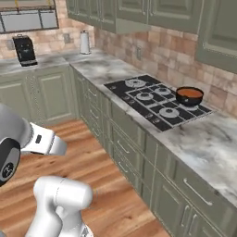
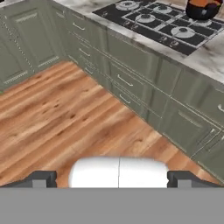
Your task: Retrieve the steak from the fridge and place it on the saucepan with marinade on the stove.
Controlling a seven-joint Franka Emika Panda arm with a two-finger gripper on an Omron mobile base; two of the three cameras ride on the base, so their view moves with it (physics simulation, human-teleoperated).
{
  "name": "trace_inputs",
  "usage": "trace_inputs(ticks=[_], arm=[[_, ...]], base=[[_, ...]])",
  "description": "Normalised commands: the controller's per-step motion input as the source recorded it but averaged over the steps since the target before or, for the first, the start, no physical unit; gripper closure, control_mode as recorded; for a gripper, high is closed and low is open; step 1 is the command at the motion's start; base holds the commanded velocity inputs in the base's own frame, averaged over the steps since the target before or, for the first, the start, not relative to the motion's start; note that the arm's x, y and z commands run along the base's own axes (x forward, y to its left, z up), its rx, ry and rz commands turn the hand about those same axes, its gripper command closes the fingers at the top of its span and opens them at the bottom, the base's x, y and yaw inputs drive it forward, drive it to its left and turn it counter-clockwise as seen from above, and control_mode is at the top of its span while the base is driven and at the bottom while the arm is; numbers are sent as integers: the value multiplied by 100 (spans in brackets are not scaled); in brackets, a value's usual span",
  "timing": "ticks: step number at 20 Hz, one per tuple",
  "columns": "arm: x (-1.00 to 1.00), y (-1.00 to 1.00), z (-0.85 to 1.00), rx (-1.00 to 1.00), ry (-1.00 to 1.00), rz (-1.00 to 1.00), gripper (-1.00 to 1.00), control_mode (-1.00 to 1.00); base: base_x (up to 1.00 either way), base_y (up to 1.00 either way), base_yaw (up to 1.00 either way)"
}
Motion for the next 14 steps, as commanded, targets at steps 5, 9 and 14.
trace_inputs(ticks=[5, 9, 14], arm=[[0, 0, 0, 0, 0, 0, -100, 100], [0, 0, 0, 0, 0, 0, -100, 100], [0, 0, 0, 0, 0, 0, -100, 100]], base=[[0, 0, 73], [0, 0, 72], [25, 1, 60]])
